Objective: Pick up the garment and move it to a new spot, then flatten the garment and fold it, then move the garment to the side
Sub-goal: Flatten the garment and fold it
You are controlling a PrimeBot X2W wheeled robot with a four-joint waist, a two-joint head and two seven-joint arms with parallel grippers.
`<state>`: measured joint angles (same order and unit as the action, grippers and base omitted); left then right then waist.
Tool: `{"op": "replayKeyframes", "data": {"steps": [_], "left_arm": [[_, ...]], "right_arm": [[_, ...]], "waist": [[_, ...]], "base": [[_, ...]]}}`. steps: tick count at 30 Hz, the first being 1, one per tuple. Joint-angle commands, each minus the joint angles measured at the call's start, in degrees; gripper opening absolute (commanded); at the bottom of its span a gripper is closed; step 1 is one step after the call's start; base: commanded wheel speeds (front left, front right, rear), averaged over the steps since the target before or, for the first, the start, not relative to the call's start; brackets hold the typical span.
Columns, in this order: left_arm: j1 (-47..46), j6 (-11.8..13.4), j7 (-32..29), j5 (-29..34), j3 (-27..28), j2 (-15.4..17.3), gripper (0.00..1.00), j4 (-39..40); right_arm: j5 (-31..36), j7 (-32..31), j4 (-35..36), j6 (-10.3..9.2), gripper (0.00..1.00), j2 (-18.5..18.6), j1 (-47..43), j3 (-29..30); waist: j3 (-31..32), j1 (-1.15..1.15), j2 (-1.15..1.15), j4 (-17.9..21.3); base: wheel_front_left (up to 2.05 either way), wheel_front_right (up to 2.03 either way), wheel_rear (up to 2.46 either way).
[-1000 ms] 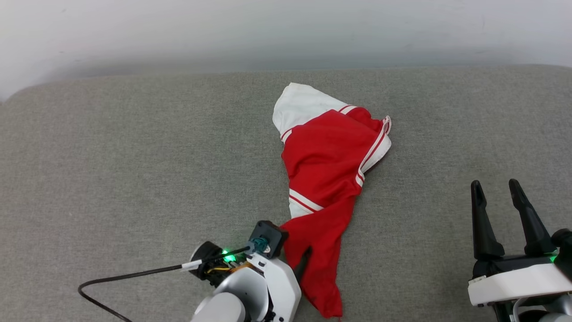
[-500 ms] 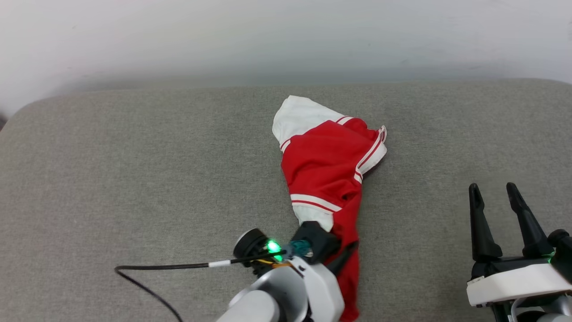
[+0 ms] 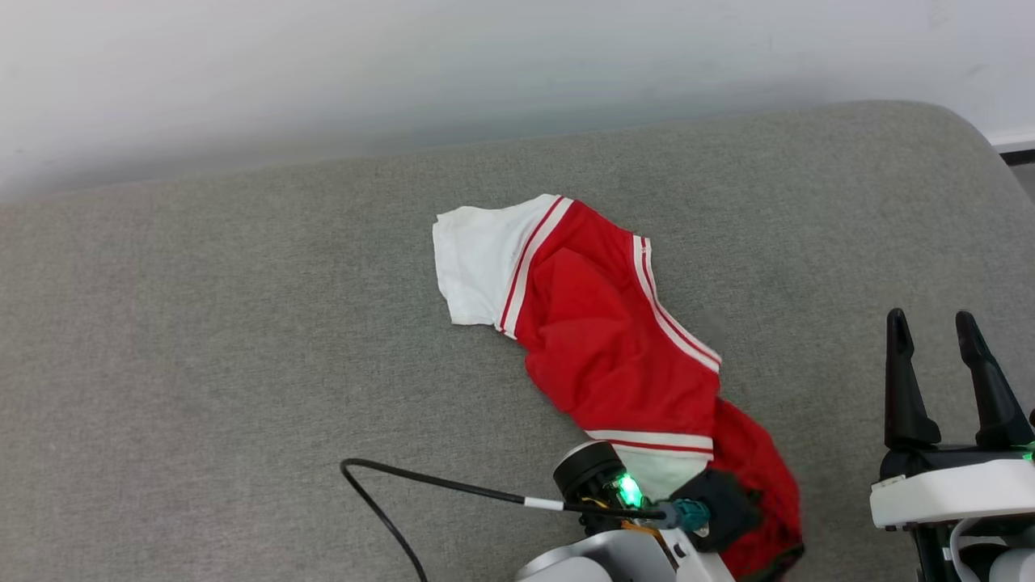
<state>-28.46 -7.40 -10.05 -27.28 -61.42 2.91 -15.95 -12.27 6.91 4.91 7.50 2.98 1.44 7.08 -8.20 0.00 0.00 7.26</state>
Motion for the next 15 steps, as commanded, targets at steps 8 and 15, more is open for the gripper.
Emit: {"op": "replayKeyframes", "data": {"steps": [8,15], "left_arm": [[-3.7,2.8,10.7,-2.8,2.5,0.0,1.0,-2.7],[-6.0,8.0,20.2,-1.8,9.8,2.9,1.0,-2.0]], "right_arm": [[-0.5,0.4,-1.1,-0.02,1.0,-0.2,-0.6,0.0],[-0.1,-1.4,-0.2,-0.02,1.0,-0.1,-1.4,-0.4]], "waist": [[1.4,0.0,0.0,-3.7],[4.2,0.0,0.0,-8.0]], "base": [[0.0,0.0,0.0],[0.0,0.0,0.0]]}}
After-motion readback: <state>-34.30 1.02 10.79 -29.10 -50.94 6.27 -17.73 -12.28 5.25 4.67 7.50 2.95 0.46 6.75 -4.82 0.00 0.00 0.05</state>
